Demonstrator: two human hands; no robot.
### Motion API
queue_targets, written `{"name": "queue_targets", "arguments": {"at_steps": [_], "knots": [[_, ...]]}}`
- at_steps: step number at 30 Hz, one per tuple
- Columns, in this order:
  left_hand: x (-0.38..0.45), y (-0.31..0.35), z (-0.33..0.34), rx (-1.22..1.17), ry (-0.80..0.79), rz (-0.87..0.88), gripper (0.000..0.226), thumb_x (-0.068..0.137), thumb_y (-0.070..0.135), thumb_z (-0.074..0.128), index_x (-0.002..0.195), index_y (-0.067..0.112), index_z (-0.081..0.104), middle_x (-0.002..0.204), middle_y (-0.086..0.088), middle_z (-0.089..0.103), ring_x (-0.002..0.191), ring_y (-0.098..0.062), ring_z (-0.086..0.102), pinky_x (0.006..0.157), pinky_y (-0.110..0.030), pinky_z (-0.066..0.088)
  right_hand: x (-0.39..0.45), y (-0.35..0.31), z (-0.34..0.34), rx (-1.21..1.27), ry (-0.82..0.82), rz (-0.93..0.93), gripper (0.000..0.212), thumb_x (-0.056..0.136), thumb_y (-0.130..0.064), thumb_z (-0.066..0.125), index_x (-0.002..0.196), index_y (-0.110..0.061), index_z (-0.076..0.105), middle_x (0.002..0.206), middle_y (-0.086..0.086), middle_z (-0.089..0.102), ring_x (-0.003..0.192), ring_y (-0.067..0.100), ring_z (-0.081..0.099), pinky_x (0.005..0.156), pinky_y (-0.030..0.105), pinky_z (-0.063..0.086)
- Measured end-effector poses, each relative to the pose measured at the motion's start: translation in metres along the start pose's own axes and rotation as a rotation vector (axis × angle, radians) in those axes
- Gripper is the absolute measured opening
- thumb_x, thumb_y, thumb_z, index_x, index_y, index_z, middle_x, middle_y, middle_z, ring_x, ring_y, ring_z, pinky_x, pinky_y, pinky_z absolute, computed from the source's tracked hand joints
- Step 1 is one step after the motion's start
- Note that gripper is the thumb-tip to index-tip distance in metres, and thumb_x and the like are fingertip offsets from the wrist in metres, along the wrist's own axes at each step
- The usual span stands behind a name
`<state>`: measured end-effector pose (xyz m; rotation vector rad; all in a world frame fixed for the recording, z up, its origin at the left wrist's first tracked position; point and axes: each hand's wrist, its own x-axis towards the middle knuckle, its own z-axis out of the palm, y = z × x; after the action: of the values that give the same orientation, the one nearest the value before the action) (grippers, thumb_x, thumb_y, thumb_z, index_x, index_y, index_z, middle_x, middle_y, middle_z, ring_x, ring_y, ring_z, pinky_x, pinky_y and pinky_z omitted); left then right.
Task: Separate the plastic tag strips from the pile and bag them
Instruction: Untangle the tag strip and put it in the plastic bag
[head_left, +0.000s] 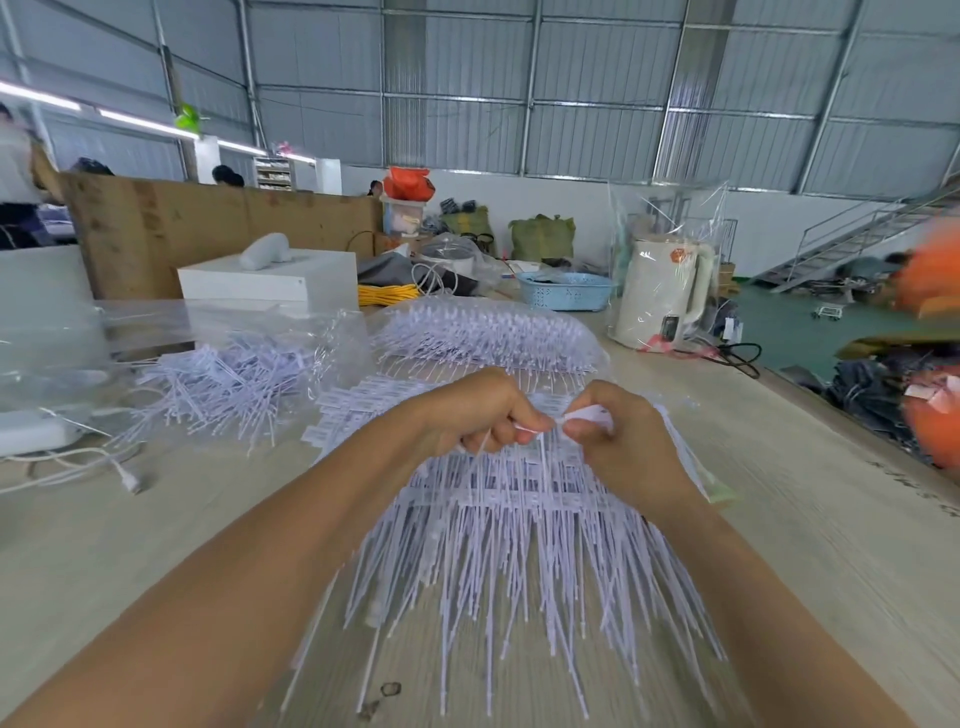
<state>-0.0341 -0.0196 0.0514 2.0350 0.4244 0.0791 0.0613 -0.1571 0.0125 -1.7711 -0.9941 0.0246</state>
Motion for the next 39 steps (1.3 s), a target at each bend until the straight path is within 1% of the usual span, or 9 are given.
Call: {"name": "queue_targets", "arguments": {"at_steps": [4, 8, 12, 17, 22, 26, 29, 34, 39], "knots": [[-0.005, -0.002, -0.007, 0.063, -0.023, -0.028, 0.029, 0.089, 0.018, 0.061, 0.063, 0.008, 0.053, 0.037, 0.008, 0.040, 0.036, -0.009, 0.025, 0.039, -0.015, 0.017, 0.001, 0.002, -0.012, 0.133, 0.085, 0.068, 0.009, 0.089, -0.002, 0.057, 0.081, -0.005, 0.056, 0.057, 0.005, 0.051, 0.044, 0.011, 0.047, 0.041, 0.019, 0.039], [-0.005, -0.006, -0.002, 0.181, -0.018, 0.054, 0.026, 0.095, 0.015, 0.052, 0.071, 0.011, 0.059, 0.056, 0.001, 0.049, 0.056, -0.017, 0.038, 0.054, -0.028, 0.028, 0.003, -0.005, -0.018, 0.500, -0.057, 0.254, 0.010, 0.091, -0.001, 0.054, 0.081, 0.000, 0.057, 0.061, 0.010, 0.050, 0.046, 0.011, 0.045, 0.037, 0.018, 0.036], [-0.004, -0.005, 0.002, 0.299, -0.067, 0.059, 0.015, 0.096, 0.013, 0.048, 0.084, 0.018, 0.055, 0.086, -0.004, 0.053, 0.067, -0.014, 0.045, 0.051, -0.023, 0.036, 0.004, -0.004, -0.034, 0.641, -0.150, 0.409, 0.014, 0.092, -0.006, 0.052, 0.079, -0.005, 0.059, 0.066, 0.012, 0.055, 0.057, 0.019, 0.047, 0.036, 0.019, 0.037], [-0.001, 0.003, 0.010, 0.481, -0.093, 0.105, 0.015, 0.097, 0.018, 0.049, 0.109, 0.014, 0.056, 0.084, 0.002, 0.052, 0.067, -0.008, 0.048, 0.054, -0.021, 0.041, -0.001, -0.011, -0.009, 0.572, -0.264, 0.404, 0.009, 0.088, -0.005, 0.057, 0.082, 0.000, 0.060, 0.084, 0.015, 0.065, 0.077, 0.024, 0.062, 0.070, 0.034, 0.052], [0.001, 0.002, 0.013, 0.466, -0.059, 0.159, 0.020, 0.091, 0.007, 0.055, 0.097, 0.020, 0.042, 0.072, -0.001, 0.048, 0.055, -0.012, 0.041, 0.049, -0.024, 0.034, -0.006, -0.014, 0.008, 0.517, -0.181, 0.329, 0.009, 0.090, -0.002, 0.057, 0.082, 0.003, 0.058, 0.084, 0.015, 0.064, 0.069, 0.023, 0.066, 0.059, 0.034, 0.059], [-0.001, -0.001, 0.006, 0.322, -0.053, 0.134, 0.044, 0.080, 0.013, 0.073, 0.109, 0.020, 0.039, 0.099, -0.011, 0.059, 0.079, -0.016, 0.056, 0.068, -0.029, 0.047, -0.004, -0.012, 0.007, 0.446, -0.110, 0.256, 0.014, 0.091, 0.000, 0.055, 0.078, 0.000, 0.059, 0.083, 0.022, 0.065, 0.073, 0.031, 0.063, 0.070, 0.043, 0.053], [0.000, -0.004, 0.004, 0.403, -0.015, 0.143, 0.030, 0.077, 0.011, 0.076, 0.100, 0.010, 0.057, 0.092, -0.012, 0.065, 0.074, -0.017, 0.059, 0.068, -0.028, 0.048, -0.002, -0.009, 0.007, 0.433, -0.086, 0.255, 0.011, 0.091, -0.002, 0.055, 0.081, 0.000, 0.059, 0.080, 0.020, 0.064, 0.073, 0.030, 0.063, 0.079, 0.046, 0.052], [0.000, -0.011, -0.001, 0.302, -0.056, 0.174, 0.009, 0.084, 0.004, 0.068, 0.092, 0.002, 0.067, 0.071, -0.005, 0.065, 0.058, -0.013, 0.054, 0.057, -0.022, 0.046, -0.002, -0.004, 0.004, 0.492, -0.079, 0.259, 0.010, 0.093, -0.007, 0.055, 0.089, 0.002, 0.056, 0.077, 0.014, 0.067, 0.060, 0.019, 0.069, 0.051, 0.033, 0.057], [-0.001, -0.008, -0.001, 0.335, -0.082, 0.224, 0.007, 0.088, 0.004, 0.061, 0.086, 0.009, 0.065, 0.072, -0.008, 0.061, 0.062, -0.018, 0.052, 0.060, -0.026, 0.046, -0.002, -0.002, 0.004, 0.403, -0.105, 0.182, 0.008, 0.092, -0.003, 0.055, 0.084, -0.001, 0.054, 0.069, 0.013, 0.064, 0.054, 0.016, 0.065, 0.048, 0.028, 0.054]]}}
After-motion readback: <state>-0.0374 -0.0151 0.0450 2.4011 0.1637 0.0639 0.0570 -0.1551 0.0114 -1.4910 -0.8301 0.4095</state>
